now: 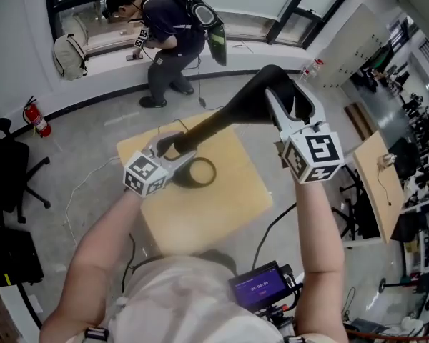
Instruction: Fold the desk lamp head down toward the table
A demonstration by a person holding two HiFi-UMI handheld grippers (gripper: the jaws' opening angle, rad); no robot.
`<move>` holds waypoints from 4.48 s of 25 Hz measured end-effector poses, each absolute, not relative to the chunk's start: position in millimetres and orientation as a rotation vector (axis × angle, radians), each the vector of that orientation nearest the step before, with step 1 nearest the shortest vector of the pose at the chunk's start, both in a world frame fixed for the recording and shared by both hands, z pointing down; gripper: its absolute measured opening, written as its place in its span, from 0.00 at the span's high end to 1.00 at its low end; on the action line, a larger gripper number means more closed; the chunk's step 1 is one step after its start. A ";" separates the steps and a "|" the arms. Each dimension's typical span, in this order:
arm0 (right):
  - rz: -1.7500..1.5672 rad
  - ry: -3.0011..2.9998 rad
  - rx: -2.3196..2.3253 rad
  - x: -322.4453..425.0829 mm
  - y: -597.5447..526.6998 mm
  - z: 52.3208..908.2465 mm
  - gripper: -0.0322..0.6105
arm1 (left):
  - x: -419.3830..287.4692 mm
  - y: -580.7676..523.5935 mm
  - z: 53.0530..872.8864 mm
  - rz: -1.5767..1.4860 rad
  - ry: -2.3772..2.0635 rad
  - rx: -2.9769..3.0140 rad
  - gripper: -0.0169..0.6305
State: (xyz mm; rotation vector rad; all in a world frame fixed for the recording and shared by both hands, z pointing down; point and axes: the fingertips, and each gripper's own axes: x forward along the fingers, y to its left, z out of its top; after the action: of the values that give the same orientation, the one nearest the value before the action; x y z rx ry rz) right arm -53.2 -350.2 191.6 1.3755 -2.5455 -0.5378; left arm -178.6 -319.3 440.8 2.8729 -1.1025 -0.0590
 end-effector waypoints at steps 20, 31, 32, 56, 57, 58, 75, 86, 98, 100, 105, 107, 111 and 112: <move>-0.417 -2.509 1.510 -26.1 -363.6 214.7 0.63 | -188.4 -309.6 434.7 0.043 -1.086 2.926 0.61; -0.263 -2.554 1.544 -7.6 -376.6 223.3 0.63 | -188.5 -309.3 423.1 0.091 -1.110 2.963 0.62; -0.262 -2.557 1.542 -7.3 -376.3 223.8 0.63 | -188.6 -308.5 423.0 0.096 -1.109 2.964 0.62; 0.329 -2.756 1.535 33.8 -402.4 304.7 0.63 | -204.0 -288.6 391.8 0.329 -1.242 3.022 0.62; 0.348 -2.764 1.531 30.4 -400.5 305.9 0.63 | -208.5 -285.5 388.9 0.343 -1.245 3.025 0.62; 0.359 -2.776 1.526 28.1 -401.0 305.9 0.63 | -211.4 -284.9 385.6 0.353 -1.251 3.028 0.62; 0.737 -2.821 1.433 25.6 -421.3 344.3 0.63 | -213.2 -284.9 356.4 0.434 -1.304 3.058 0.62; 0.849 -2.877 1.357 16.0 -404.6 358.9 0.63 | -218.5 -261.6 347.2 0.450 -1.361 3.067 0.62; 1.000 -2.881 1.308 25.7 -417.5 380.9 0.63 | -205.1 -273.2 337.7 0.503 -1.365 3.055 0.61; 1.024 -2.885 1.297 25.1 -418.8 386.4 0.63 | -205.3 -274.6 338.5 0.513 -1.365 3.054 0.61; 1.085 -2.893 1.274 26.9 -421.4 394.3 0.63 | -200.9 -277.6 332.7 0.539 -1.364 3.064 0.61; 1.123 -2.895 1.257 28.1 -425.9 396.1 0.63 | -197.7 -281.5 327.7 0.563 -1.361 3.062 0.61; 1.217 -2.899 1.202 23.7 -427.7 409.8 0.63 | -197.1 -279.6 328.7 0.674 -1.353 3.013 0.61; 1.232 -2.902 1.192 22.8 -427.3 413.3 0.63 | -197.0 -279.1 329.1 0.684 -1.351 3.011 0.61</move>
State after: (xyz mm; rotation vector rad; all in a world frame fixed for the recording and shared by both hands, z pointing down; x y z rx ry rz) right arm 22.8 -427.3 413.3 1.1922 -2.9018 1.2319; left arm -197.0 -279.1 329.1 3.0106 -1.3513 0.6839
